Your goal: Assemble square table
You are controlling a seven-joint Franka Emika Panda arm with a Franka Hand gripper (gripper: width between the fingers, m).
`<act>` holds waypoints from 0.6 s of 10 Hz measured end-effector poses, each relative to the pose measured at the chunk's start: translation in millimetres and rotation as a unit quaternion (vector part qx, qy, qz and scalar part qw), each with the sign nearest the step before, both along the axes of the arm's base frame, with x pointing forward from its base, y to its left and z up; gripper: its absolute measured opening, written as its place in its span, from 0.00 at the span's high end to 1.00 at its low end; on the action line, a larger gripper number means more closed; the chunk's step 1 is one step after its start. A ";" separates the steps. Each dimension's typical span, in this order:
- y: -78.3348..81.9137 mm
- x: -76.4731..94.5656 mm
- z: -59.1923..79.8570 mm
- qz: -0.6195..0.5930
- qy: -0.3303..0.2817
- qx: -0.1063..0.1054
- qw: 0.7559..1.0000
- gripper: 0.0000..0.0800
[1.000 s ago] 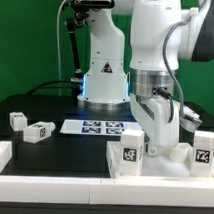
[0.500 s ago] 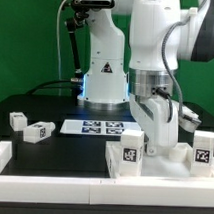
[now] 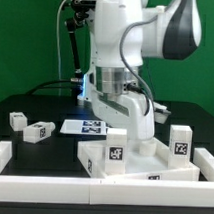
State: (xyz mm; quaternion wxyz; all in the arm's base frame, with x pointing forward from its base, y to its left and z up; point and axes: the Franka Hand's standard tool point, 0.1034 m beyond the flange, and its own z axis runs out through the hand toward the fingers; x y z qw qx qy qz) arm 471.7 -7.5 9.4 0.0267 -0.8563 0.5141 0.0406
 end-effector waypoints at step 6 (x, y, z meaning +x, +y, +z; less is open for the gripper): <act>-27.2 5.0 1.0 0.292 -0.028 0.016 0.956 0.91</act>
Offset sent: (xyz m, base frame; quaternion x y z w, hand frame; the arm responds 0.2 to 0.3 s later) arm 0.0000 0.0000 0.0000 0.0000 0.0000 -0.1938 0.9810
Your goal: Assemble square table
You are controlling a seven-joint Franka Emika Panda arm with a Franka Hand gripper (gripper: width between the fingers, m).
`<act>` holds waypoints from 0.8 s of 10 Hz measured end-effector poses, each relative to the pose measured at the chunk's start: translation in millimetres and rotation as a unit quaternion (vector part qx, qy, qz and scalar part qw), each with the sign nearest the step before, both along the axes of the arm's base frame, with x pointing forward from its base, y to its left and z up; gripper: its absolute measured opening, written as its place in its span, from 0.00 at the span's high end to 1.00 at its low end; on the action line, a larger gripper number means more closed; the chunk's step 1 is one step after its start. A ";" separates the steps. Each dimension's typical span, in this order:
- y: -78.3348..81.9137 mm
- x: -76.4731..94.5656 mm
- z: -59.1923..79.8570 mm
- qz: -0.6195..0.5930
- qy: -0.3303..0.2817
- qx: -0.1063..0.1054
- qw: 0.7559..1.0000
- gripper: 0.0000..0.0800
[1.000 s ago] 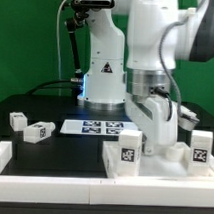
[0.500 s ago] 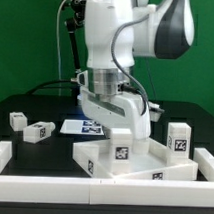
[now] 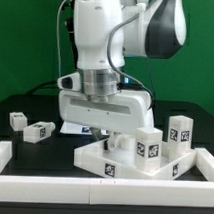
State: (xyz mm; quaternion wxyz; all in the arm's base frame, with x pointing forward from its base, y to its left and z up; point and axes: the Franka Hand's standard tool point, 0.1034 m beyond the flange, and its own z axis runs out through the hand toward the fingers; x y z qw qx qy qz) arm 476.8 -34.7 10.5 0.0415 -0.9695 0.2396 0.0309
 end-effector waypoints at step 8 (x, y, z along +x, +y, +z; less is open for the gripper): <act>-26.9 31.6 2.0 0.459 -0.053 -0.021 0.887 0.92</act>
Offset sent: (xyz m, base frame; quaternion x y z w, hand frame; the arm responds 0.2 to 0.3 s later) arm 0.0000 0.0000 0.0000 0.0000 0.0000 -0.1938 0.9810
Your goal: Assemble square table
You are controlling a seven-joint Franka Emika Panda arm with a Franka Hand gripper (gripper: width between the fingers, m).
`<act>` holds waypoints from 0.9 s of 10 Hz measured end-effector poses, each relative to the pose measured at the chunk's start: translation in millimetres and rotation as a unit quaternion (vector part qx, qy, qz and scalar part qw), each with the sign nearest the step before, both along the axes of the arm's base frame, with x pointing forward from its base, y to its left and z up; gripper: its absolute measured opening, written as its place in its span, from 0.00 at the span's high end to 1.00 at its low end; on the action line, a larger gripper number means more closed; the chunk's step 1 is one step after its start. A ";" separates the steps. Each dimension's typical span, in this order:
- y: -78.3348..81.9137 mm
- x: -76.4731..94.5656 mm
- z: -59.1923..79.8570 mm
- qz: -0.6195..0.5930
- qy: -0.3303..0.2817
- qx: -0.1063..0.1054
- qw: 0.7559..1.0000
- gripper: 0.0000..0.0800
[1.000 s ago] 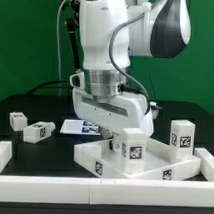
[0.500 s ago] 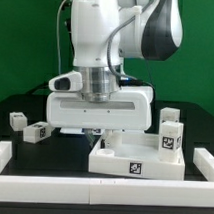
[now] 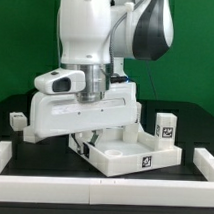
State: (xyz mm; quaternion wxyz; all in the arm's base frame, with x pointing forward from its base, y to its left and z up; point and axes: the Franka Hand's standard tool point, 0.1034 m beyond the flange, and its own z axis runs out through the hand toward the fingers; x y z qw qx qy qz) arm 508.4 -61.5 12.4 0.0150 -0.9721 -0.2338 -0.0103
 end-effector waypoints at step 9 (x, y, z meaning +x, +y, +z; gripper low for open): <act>12.6 35.8 10.2 0.459 0.009 -0.059 0.886 0.93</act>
Offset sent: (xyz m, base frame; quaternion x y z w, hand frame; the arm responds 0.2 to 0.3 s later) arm 0.0464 0.0544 0.0117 -0.0565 0.0474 -0.2986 0.9515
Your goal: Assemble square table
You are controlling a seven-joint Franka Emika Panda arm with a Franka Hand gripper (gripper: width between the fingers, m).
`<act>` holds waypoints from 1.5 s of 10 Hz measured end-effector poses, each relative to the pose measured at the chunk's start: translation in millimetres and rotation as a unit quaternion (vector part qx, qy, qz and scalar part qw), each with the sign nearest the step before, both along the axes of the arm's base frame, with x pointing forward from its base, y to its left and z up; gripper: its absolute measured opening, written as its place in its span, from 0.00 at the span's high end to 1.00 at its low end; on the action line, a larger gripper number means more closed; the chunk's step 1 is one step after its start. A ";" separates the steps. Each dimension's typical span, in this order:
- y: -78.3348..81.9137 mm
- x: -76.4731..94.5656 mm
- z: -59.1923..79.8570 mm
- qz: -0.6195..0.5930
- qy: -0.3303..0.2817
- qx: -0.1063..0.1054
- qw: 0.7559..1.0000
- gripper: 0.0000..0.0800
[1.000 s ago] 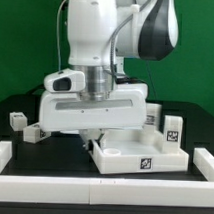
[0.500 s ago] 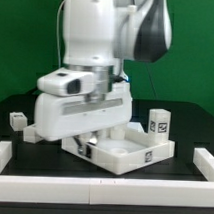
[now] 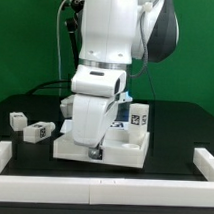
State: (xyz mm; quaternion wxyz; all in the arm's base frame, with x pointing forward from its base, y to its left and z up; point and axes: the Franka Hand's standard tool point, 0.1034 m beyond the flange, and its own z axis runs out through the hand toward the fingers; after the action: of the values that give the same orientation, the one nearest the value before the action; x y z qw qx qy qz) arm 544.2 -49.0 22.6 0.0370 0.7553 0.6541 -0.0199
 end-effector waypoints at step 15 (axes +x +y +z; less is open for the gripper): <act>102.9 72.4 13.6 0.070 -0.059 0.032 0.995 0.93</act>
Offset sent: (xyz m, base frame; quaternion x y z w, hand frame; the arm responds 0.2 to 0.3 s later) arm 0.0503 0.0785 0.0103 -0.0858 0.0867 -0.1023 0.9873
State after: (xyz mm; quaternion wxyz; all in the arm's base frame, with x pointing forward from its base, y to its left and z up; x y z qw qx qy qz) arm 616.6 54.0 36.3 0.0524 0.7080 0.7026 0.0482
